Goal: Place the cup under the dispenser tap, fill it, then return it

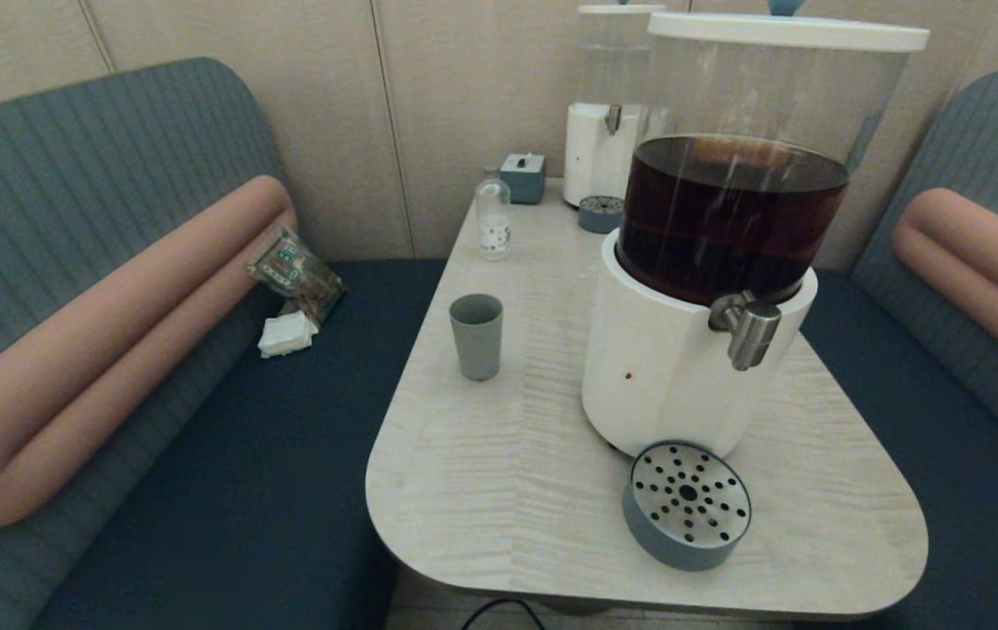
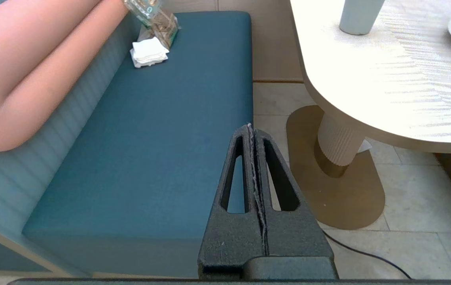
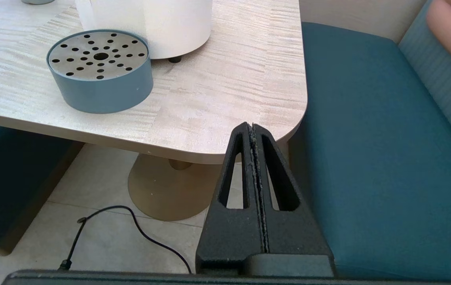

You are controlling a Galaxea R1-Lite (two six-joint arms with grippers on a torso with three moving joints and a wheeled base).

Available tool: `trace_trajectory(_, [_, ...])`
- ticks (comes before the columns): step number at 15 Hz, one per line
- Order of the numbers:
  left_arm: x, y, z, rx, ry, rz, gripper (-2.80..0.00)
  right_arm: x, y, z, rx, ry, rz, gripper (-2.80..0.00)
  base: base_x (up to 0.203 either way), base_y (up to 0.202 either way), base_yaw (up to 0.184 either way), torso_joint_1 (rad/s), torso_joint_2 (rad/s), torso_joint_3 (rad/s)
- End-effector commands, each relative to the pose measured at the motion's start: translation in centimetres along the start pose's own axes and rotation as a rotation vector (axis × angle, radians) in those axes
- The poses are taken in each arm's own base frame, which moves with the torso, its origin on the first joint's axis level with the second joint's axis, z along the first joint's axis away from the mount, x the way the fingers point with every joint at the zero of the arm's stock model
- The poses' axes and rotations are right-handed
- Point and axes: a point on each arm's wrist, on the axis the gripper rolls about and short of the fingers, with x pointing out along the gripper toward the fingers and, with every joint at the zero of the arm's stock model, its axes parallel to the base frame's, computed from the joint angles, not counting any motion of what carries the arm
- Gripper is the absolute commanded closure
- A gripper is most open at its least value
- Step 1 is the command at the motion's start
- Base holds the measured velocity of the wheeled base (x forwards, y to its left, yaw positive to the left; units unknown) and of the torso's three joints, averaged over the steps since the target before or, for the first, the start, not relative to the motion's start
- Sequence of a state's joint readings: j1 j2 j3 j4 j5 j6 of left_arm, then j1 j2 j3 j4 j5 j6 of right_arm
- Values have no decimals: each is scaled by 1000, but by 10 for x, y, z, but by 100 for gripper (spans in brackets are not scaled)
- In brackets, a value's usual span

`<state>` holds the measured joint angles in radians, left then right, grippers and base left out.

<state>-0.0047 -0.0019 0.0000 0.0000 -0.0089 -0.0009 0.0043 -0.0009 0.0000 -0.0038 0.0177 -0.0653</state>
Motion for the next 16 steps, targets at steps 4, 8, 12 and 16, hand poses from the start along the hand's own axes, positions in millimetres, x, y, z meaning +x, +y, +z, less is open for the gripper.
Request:
trace_trajectory(4, [0,0,0,2,2,0,0,0,0,-1,1,0,1,0,0,0,0,0,0,0])
trace_trajectory(8, [0,0,0,4,2,0,0,0,0,0,27,-3,-1,0,0,0,0,0,0,0])
trace_trajectory(12, [0,0,0,4,2,0,0,0,0,0,25,0,-5,0,0,0,0,0,0,0])
trace_trajectory(16, [0,0,0,4,2,0,0,0,0,0,39,-2,-10,0,0,0,0,0,0,0])
